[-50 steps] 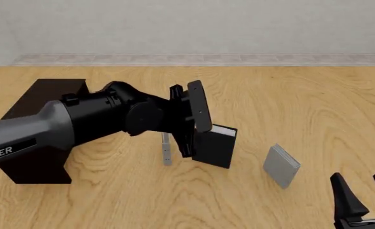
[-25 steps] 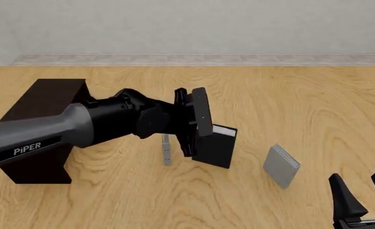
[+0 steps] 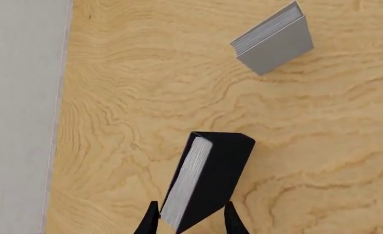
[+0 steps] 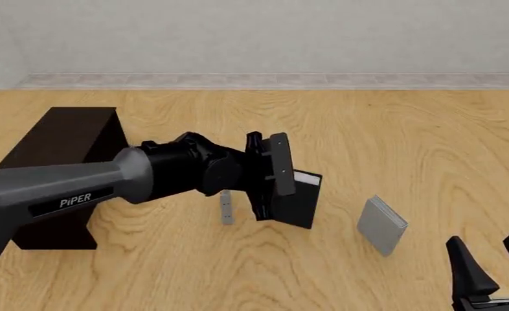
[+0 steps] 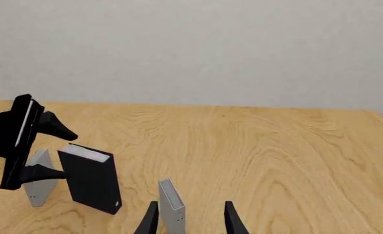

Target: Pick up the book in the middle and place it on the cabinet shelf.

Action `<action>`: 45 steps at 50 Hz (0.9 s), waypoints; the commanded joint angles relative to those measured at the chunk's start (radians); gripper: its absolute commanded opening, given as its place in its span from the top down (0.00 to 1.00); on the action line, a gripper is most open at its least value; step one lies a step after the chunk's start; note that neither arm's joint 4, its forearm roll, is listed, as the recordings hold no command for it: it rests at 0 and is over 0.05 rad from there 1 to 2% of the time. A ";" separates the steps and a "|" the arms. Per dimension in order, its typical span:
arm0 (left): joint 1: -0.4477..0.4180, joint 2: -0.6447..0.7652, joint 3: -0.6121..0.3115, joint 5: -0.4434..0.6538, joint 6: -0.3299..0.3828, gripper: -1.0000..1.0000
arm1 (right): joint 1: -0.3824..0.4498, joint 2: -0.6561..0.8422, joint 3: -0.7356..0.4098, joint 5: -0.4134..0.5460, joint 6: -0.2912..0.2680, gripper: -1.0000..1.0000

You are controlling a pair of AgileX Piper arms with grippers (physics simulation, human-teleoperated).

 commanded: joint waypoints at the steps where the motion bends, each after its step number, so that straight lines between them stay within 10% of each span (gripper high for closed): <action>1: 0.011 0.032 -0.013 -0.018 0.014 0.00 | -0.006 0.000 0.000 0.009 0.004 0.00; 45: 0.005 0.101 -0.101 0.117 -0.020 0.00 | -0.008 0.000 0.000 0.016 0.025 0.00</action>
